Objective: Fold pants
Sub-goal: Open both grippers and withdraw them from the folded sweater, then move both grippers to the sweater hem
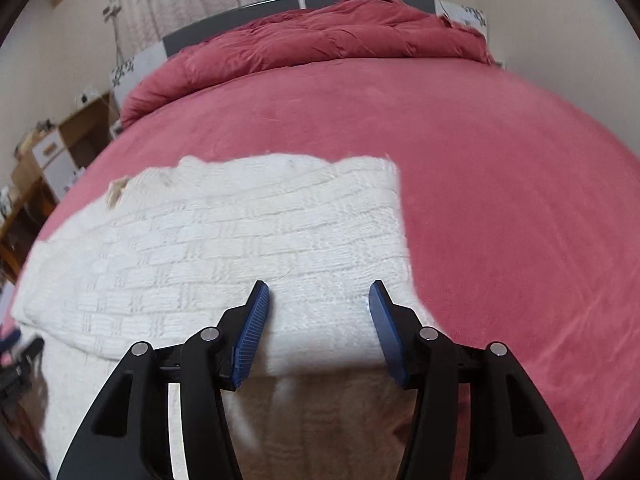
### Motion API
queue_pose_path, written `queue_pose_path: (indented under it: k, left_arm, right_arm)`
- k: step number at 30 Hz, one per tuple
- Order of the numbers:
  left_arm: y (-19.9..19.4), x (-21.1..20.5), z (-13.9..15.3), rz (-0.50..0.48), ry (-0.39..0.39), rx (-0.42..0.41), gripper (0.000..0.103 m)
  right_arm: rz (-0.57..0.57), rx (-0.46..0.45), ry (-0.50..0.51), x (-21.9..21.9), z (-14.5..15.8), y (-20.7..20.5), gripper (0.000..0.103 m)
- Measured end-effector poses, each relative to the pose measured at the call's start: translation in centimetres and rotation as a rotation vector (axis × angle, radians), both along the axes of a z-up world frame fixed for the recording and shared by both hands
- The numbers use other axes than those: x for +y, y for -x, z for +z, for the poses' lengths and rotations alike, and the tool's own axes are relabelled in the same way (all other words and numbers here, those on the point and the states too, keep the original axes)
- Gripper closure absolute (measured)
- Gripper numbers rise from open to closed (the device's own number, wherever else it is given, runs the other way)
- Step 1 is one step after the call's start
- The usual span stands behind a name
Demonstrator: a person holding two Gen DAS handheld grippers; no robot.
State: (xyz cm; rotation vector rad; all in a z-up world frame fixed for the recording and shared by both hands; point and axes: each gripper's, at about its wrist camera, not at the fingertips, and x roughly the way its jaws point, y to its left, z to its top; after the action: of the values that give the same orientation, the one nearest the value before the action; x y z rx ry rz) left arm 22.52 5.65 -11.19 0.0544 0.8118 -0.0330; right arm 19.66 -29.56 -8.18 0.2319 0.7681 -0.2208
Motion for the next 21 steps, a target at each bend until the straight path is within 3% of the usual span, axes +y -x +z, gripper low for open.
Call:
queue_pose_path:
  k: [2,8,11,18,21]
  left_arm:
    - [0.4,0.9,0.0,0.01,0.04,-0.003,0.002]
    - [1.9,0.9,-0.2,-0.001,0.015,0.005,0.002]
    - [2.9,1.1,-0.2,-0.001,0.027,0.013,0.002]
    - [4.7,2.1,-0.7,0.011,0.062,0.049,0.002]
    - [5.5,2.4,-0.8,0.008,0.076,0.056,0.002]
  right_arm:
    - [-0.005,-0.003,0.001,0.0,0.2,0.2,0.052]
    - [-0.003,-0.018,0.004,0.9,1.4,2.1,0.052]
    - [0.014,-0.034,-0.015,1.5,2.1,3.7,0.041]
    - [0.07,-0.016,-0.013,3.4,1.7,7.8,0.039]
    - [0.074,0.001,-0.041,3.7,1.2,9.1,0.029]
